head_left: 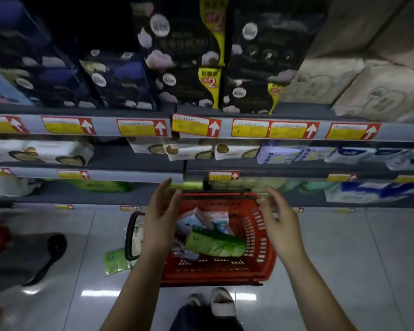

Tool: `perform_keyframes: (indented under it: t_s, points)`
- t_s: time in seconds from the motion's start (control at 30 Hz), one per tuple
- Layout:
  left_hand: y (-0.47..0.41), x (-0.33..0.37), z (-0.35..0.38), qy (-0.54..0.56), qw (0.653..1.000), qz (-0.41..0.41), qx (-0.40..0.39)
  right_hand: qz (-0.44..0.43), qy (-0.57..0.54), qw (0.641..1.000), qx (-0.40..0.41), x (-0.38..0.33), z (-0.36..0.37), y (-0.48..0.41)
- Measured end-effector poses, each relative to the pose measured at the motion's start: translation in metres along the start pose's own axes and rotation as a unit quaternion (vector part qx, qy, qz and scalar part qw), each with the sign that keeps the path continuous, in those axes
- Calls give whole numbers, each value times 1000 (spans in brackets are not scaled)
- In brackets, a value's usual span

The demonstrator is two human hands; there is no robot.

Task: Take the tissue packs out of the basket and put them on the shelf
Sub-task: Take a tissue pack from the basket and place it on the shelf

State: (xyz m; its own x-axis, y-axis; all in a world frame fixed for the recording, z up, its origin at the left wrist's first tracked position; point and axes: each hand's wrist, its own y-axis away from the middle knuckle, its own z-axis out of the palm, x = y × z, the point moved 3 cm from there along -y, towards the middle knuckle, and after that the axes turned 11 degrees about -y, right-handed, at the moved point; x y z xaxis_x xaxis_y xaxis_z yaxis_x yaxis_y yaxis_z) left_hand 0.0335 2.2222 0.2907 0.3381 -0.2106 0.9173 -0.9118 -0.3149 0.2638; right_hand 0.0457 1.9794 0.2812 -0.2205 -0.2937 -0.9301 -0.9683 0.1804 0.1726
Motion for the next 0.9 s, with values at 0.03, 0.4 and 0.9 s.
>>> perform_keyframes:
  t_s: [0.03, 0.4, 0.9]
  points:
    - [-2, -14, 4, -3, 1000, 0, -2, 9, 1, 1000, 1, 12, 5, -1]
    - [-26, -164, 33, -79, 993, -65, -54, 47, 57, 997, -24, 149, 73, -1]
    - [-69, -354, 89, -127, 973, -160, -104, 125, 156, 975, -98, 338, 139, -27]
